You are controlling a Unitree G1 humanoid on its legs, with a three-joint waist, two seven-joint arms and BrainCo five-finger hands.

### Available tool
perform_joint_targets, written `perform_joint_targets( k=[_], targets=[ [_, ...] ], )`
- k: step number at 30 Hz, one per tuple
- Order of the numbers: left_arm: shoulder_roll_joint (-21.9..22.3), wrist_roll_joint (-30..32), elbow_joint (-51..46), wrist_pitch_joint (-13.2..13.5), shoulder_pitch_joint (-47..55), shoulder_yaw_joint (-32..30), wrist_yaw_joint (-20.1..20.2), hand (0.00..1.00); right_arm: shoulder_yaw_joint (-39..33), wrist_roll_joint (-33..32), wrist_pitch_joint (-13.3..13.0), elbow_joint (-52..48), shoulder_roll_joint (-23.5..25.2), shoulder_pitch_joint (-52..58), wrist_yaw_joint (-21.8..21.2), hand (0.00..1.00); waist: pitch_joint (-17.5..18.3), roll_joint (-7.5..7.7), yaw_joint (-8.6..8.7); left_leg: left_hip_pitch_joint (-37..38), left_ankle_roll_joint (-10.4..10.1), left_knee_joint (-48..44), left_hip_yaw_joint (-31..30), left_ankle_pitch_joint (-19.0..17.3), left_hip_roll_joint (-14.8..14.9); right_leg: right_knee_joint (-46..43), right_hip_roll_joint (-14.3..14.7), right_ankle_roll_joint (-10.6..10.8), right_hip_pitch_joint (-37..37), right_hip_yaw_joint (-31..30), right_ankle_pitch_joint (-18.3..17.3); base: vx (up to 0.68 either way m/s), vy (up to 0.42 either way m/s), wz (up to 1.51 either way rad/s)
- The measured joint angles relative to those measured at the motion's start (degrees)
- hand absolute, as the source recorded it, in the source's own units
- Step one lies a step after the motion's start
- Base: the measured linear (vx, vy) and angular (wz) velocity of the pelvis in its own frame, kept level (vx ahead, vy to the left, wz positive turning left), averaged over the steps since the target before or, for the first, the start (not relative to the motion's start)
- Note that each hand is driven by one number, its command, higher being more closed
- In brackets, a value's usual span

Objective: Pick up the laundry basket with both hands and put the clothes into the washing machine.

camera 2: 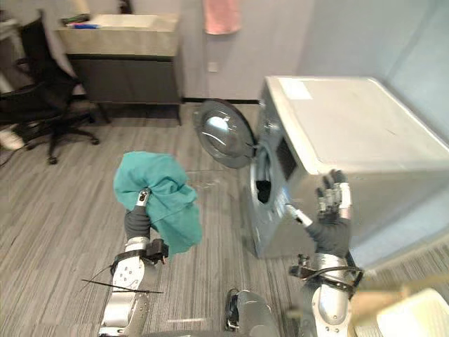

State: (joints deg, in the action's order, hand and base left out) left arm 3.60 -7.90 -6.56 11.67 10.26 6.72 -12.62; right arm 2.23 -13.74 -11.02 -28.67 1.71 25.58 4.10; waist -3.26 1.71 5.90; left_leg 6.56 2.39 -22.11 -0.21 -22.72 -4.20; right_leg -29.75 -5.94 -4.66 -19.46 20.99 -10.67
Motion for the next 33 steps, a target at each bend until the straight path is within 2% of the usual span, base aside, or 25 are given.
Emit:
perform_joint_targets(
  k=[1,3,4,5,6,7,9,11,12,14,15,16,17,18,19,21,22,23,24,26,27,30,31,32,33],
  targets=[
    [0.0,0.1,0.2,-0.2,-0.1,0.1,0.0,1.0,1.7,-0.3,0.4,1.5,-1.3,0.3,-1.0,0.0,-0.7,-2.0,1.32,-6.1,-2.1,-16.8,3.5,0.0,3.7,0.1,1.4,-0.3,3.0,3.1,-0.8,0.7,-0.184,1.18],
    [0.1,0.0,0.2,-0.1,0.0,-1.4,0.0,1.0,4.2,-0.3,0.6,1.8,-2.6,0.2,-1.2,0.0,-1.3,-4.3,-0.53,-12.8,-5.8,-35.0,7.8,8.7,10.2,0.5,4.7,-1.4,6.9,2.9,-2.9,0.64,-0.145,-0.12],
    [0.2,-0.7,0.2,-0.1,0.4,-3.9,-0.3,1.0,6.2,-0.2,1.0,2.2,-3.4,-0.7,-1.3,0.0,-1.6,-4.55,-3.22,-16.4,-6.6,-46.1,10.7,18.9,15.3,0.8,6.9,-2.7,9.4,-0.2,-4.0,0.6,-0.03,-1.36],
    [0.3,-1.2,0.3,-0.2,0.5,-5.3,-0.6,1.0,6.9,-0.2,1.1,3.4,-3.5,-1.9,-1.3,0.0,-1.5,-4.9,-4.0,-20.3,-6.4,-54.6,12.0,18.9,19.7,1.6,8.1,-3.1,11.7,-1.5,-4.3,0.58,-0.027,-1.33],
    [0.3,-1.2,0.2,-0.1,0.5,-5.3,-0.8,1.0,7.3,0.3,1.3,4.0,-3.2,-2.7,-1.2,0.0,-1.8,-4.36,-4.02,-22.0,-6.0,-57.1,12.5,18.7,21.6,2.3,8.1,-3.1,13.0,-2.1,-4.3,0.64,-0.031,-0.88],
    [0.0,-1.2,0.2,-0.1,0.8,-5.3,-0.9,1.0,7.4,1.7,1.6,5.7,-2.8,-3.6,-0.6,0.0,-2.7,-2.6,-4.12,-23.8,-4.5,-58.1,15.1,17.7,24.9,4.3,7.6,-3.1,15.9,-5.0,-4.3,0.38,-0.019,-0.62],
    [-0.2,-1.2,0.3,-0.2,1.5,-5.1,-0.9,1.0,7.8,4.7,2.4,8.6,-2.4,-5.2,-0.3,0.0,-3.1,-1.25,-4.56,-26.0,-2.4,-52.1,18.5,15.7,29.1,8.3,6.8,-3.1,20.0,-9.4,-4.3,0.46,0.05,-0.79],
    [-0.2,-1.2,0.8,-0.2,1.5,-5.3,-0.5,1.0,8.5,7.5,2.6,14.2,-2.2,-8.1,-0.3,0.0,-3.2,-1.03,-4.83,-27.3,-3.0,-40.4,16.6,14.0,28.5,11.0,6.3,-3.0,22.2,-13.3,-4.3,0.4,0.194,-0.84],
    [-0.2,-1.2,1.6,-0.2,1.5,-5.6,-0.2,1.0,9.0,8.7,3.0,19.2,-2.2,-10.2,-0.3,0.0,-3.2,-1.01,-5.2,-27.4,-4.6,-30.6,13.5,13.0,26.2,11.9,5.5,-3.0,23.3,-15.2,-4.3,0.34,0.261,-0.89],
    [-0.2,-1.2,2.8,-0.3,1.7,-6.0,-0.2,1.0,9.9,10.4,3.7,24.0,-2.1,-11.9,-0.4,0.0,-3.3,-0.88,-5.38,-27.2,-5.2,-17.3,8.2,13.2,22.3,12.1,4.0,-3.0,24.1,-16.9,-4.3,0.3,0.313,-0.76],
    [-0.2,-1.2,2.8,-0.3,2.2,-6.5,-0.3,1.0,10.3,13.2,4.2,26.9,-2.0,-12.6,-0.3,0.0,-3.1,-1.13,-5.42,-26.6,-7.9,-3.8,1.2,15.1,17.7,11.9,2.1,0.0,24.7,-18.8,-4.4,0.33,0.414,-0.65],
    [-0.2,-1.2,2.8,-0.3,2.3,-6.5,-0.4,1.0,10.3,14.3,4.3,27.8,-2.1,-12.7,-0.3,0.0,-2.9,-1.51,-5.45,-25.6,-9.6,1.3,-2.0,16.6,16.1,11.8,1.3,2.1,24.9,-19.7,-4.5,0.41,0.553,-1.07],
    [-0.1,-1.2,2.8,-0.2,2.7,-6.3,-0.6,1.0,10.1,16.4,4.8,29.4,-2.5,-12.5,-0.4,0.0,-2.3,-3.21,-6.15,-23.8,-10.5,9.8,-8.6,22.0,14.2,11.7,0.2,6.7,25.2,-22.1,-5.5,0.28,0.429,-0.9],
    [0.1,-1.2,2.7,-0.2,3.0,-6.1,-0.6,1.0,10.1,16.9,4.9,29.6,-2.6,-12.3,-0.4,0.0,-1.9,-3.87,-6.52,-23.6,-10.2,9.7,-9.2,22.9,14.4,11.7,0.2,7.8,25.2,-22.8,-6.1,0.42,0.702,-1.39],
    [-1.5,-1.1,3.3,-0.2,3.0,-6.5,-0.7,1.0,9.9,19.2,5.7,32.2,-1.2,-12.0,-0.5,0.0,-1.5,-1.45,-6.53,-26.2,-11.1,-0.1,-6.0,21.1,12.0,10.3,-3.9,11.9,25.1,-25.4,-8.8,0.33,0.584,-1.15],
    [-1.5,-1.1,3.3,-0.4,3.2,-6.2,-0.7,1.0,9.8,22.6,5.9,31.3,-0.4,-10.1,-0.3,0.0,-2.0,-1.34,-6.66,-27.8,-8.9,-9.4,-2.6,14.1,11.8,5.1,-5.7,13.3,22.8,-26.9,-8.1,0.26,0.534,-1.16],
    [-1.6,-1.2,3.3,-0.4,3.7,-6.1,-0.5,1.0,9.9,25.9,6.1,31.7,0.2,-9.0,-0.3,0.0,-2.6,-1.57,-6.88,-27.4,-7.2,-13.5,1.1,10.0,12.0,-2.7,-7.1,13.2,19.0,-28.8,-7.8,0.21,0.558,-1.49],
    [-2.4,-1.4,3.3,-0.5,4.1,-6.2,-0.2,1.0,9.9,28.8,7.0,32.6,1.0,-8.4,0.4,0.0,-3.4,-0.54,-6.69,-25.1,-5.4,-15.9,5.9,6.9,12.5,-13.3,-8.7,10.9,13.1,-29.5,-6.2,0.18,0.508,-1.56],
    [-2.7,-1.7,3.4,-0.6,4.5,-6.2,-0.1,1.0,9.9,30.1,7.3,33.5,1.0,-8.2,0.8,0.0,-3.3,-0.48,-6.62,-24.1,-4.8,-16.4,8.0,5.8,13.1,-17.4,-8.9,10.8,10.9,-29.3,-5.9,0.1,0.316,-1.78],
    [-2.8,-2.9,3.4,-0.8,6.6,-7.1,0.0,1.0,8.7,37.2,9.3,40.1,1.1,-8.4,2.0,0.0,-3.7,-0.19,-6.67,-17.3,-3.8,-13.9,17.9,4.1,15.6,-26.0,-11.3,9.5,4.0,-18.2,-5.6,0.02,0.237,-1.99],
    [-2.8,-3.0,3.4,-0.9,6.8,-7.3,0.0,1.0,8.1,38.3,9.7,41.5,1.1,-8.4,2.2,0.0,-3.8,-0.31,-6.65,-15.4,-3.9,-12.8,20.4,3.9,16.2,-25.7,-12.0,8.7,3.6,-13.5,-5.5,-0.03,0.153,-2.11],
    [-3.3,-7.3,7.0,-0.6,6.0,-10.0,1.5,1.0,4.1,41.1,10.4,50.7,0.2,-8.4,2.2,0.0,-3.6,-0.84,-6.37,-11.8,-6.5,-9.1,32.2,2.4,19.3,-13.1,-13.3,5.3,3.3,11.0,-6.2,-0.01,0.069,-2.02],
    [-3.4,-7.6,7.7,-0.7,5.9,-10.1,1.5,1.0,3.7,41.1,10.5,51.6,0.0,-8.6,2.2,0.0,-3.5,-0.84,-6.28,-11.8,-6.6,-8.9,32.8,2.4,19.4,-11.5,-13.1,4.9,3.4,12.1,-6.4,0.06,-0.006,-1.43],
    [-3.3,-8.7,11.2,-0.9,4.6,-10.2,2.3,1.0,1.9,41.1,11.4,55.1,-0.7,-8.8,1.9,0.0,-3.5,-0.73,-5.08,-12.0,-7.1,-8.2,34.1,2.7,19.8,-7.5,-11.6,2.0,3.9,14.0,-6.5,0.09,-0.044,-0.7],
    [-3.2,-9.5,13.5,-1.7,4.0,-10.6,2.7,1.0,-0.7,39.6,11.6,55.1,-0.6,-9.2,1.5,0.0,-4.2,-1.62,-4.1,-12.1,-7.2,-7.9,34.1,3.2,20.3,-6.1,-10.0,1.7,3.6,13.5,-5.9,0.12,-0.061,-0.75]
  ],
)
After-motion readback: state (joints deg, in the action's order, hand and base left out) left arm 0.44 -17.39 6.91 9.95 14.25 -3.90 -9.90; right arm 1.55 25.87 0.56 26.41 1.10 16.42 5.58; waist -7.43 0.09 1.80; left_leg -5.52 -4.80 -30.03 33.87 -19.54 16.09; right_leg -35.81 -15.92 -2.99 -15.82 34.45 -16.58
